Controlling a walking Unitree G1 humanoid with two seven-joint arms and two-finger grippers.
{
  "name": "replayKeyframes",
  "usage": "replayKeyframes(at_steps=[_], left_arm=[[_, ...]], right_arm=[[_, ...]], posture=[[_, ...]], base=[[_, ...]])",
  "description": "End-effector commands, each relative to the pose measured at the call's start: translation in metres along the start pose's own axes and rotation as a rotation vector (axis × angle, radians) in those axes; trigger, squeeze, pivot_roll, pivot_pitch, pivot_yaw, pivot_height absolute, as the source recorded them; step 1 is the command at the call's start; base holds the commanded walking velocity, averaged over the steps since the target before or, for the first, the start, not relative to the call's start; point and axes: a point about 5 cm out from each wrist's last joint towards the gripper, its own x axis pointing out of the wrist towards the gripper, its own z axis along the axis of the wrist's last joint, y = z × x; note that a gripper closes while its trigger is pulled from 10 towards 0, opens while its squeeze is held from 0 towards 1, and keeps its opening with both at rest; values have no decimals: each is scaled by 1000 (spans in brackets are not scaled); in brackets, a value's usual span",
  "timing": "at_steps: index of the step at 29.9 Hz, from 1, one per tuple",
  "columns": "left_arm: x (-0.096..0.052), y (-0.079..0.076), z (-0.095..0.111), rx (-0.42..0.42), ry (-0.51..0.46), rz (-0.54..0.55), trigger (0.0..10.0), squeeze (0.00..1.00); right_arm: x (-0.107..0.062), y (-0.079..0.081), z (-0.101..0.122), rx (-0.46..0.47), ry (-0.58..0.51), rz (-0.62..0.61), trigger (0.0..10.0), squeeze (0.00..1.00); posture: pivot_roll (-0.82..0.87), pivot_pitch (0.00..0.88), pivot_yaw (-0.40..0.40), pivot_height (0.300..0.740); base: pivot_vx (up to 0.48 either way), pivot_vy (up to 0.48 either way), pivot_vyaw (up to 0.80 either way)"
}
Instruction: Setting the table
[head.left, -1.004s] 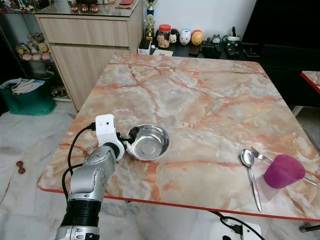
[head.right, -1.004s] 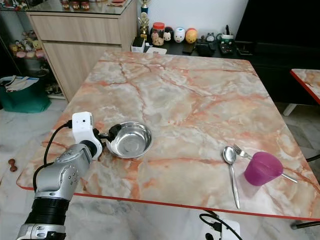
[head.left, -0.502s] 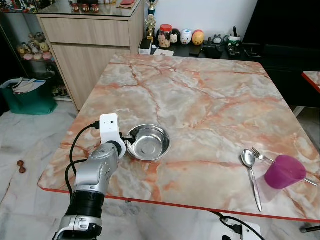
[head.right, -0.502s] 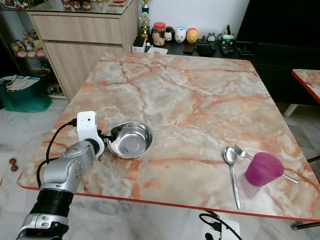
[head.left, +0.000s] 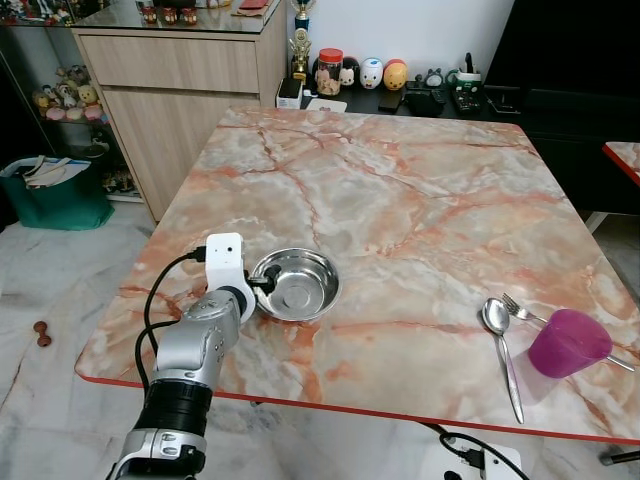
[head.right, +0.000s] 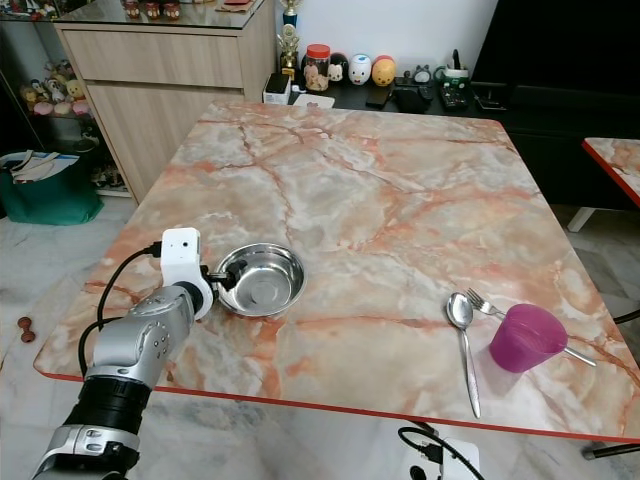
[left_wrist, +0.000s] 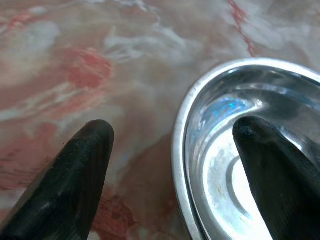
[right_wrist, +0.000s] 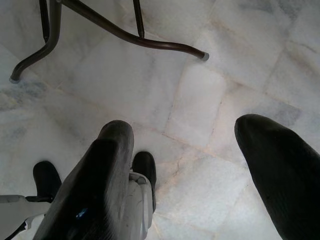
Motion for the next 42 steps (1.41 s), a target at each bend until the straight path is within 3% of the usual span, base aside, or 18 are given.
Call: replayKeyframes(at_steps=[1, 10, 12, 13, 14, 15, 19, 42], left_arm=[[2, -4, -3, 12, 40, -12, 10000, 0], [2, -6, -8, 23, 61, -19, 10000, 0], [2, -6, -8, 20, 64, -16, 9569, 0], [2, -6, -8, 17, 65, -18, 2941, 0], [2, -6, -8, 16, 65, -19, 2941, 0], [3, -6, -8, 16, 65, -19, 2039, 0], [3, -7, -8, 12, 66, -20, 0, 0], [2, -4, -5, 29, 44, -3, 0, 0]], right_arm=[[-1, -2, -2, 13, 5, -7, 10000, 0], [-1, -2, -2, 18, 5, -6, 10000, 0], [0, -1, -2, 18, 5, -6, 10000, 0], [0, -2, -1, 18, 5, -6, 10000, 0], [0, -2, -1, 18, 5, -6, 10000, 0], [0, -2, -1, 18, 5, -6, 10000, 0], [0, -2, -1, 18, 4, -6, 10000, 0], [0, -2, 1, 14, 0, -4, 10000, 0]], posture=[[116, 0, -41, 740], [114, 0, -38, 740], [114, 0, -38, 740], [113, 0, -38, 740], [113, 0, -38, 740], [113, 0, -38, 740], [113, 0, -41, 740], [117, 0, -45, 740]], base=[[0, 0, 0], [0, 0, 0], [0, 0, 0], [0, 0, 0], [0, 0, 0], [0, 0, 0], [0, 0, 0], [0, 0, 0]])
